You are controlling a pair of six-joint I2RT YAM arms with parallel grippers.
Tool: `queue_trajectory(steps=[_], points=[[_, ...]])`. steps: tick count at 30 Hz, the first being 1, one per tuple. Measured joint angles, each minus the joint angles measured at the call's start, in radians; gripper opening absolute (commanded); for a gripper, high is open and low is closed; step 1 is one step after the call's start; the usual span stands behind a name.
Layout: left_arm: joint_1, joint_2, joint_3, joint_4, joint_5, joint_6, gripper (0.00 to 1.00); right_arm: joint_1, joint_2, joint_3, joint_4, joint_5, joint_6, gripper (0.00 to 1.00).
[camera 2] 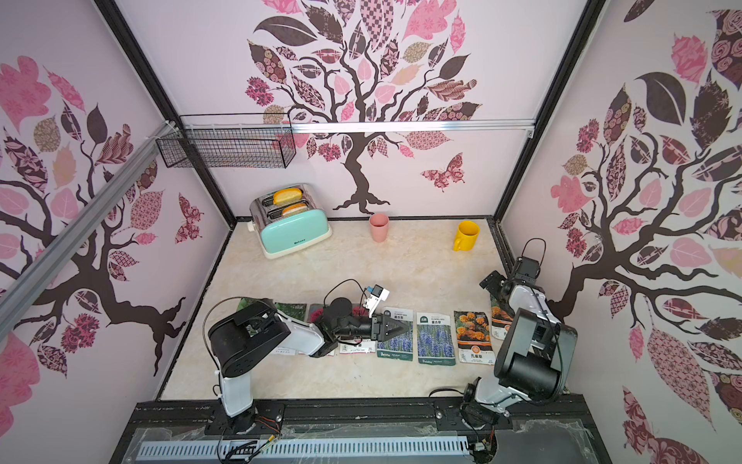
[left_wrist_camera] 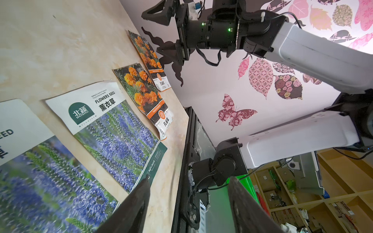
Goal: Arrange the seed packets in a row
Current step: Adjust the seed packet at the corner of the board.
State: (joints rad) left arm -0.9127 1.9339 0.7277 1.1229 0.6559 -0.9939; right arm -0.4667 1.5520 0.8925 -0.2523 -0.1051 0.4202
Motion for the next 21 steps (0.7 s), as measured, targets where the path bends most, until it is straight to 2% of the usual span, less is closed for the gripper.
queue_trajectory(steps=[10, 21], points=[[-0.001, 0.058, 0.01, 0.009, 0.002, -0.005, 0.64, -0.046, 0.047, -0.018, 0.047, 0.071, 0.024, 1.0], [-0.003, 0.058, 0.003, 0.03, 0.004, -0.004, 0.63, -0.115, -0.038, -0.156, 0.052, 0.08, 0.021, 0.99]])
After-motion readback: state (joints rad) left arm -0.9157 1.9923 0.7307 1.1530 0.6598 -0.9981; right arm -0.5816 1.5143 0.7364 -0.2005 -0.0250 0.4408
